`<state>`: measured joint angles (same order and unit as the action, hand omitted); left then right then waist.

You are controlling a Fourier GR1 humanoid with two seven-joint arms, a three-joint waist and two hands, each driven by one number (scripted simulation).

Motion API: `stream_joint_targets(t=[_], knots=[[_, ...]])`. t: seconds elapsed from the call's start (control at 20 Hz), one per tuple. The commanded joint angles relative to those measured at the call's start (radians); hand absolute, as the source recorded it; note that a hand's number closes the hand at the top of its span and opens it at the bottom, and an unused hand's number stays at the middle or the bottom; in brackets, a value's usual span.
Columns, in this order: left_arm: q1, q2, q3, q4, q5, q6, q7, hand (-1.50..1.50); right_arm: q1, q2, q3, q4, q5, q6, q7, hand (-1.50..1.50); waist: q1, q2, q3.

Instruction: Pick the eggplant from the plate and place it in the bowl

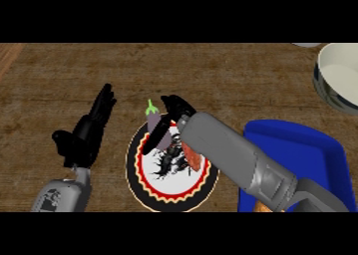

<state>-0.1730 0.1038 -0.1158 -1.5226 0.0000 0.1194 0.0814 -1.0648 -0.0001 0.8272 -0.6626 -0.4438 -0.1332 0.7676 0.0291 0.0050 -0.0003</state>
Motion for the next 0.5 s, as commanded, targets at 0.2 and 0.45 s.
stream_joint_targets(t=[0.2, 0.45], knots=[[-0.038, -0.041, -0.014, 0.042, -0.025, 0.010, 0.011, 0.00, 0.024, 0.000, 0.072, 0.025, -0.003, 0.055, 0.004, -1.50, 0.003, 0.001, 0.000], [-0.010, -0.017, -0.009, -0.018, -0.021, -0.009, 0.013, 0.00, 0.044, 0.000, 0.097, -0.002, -0.024, 0.166, -0.101, 1.50, 0.010, 0.002, 0.001]])
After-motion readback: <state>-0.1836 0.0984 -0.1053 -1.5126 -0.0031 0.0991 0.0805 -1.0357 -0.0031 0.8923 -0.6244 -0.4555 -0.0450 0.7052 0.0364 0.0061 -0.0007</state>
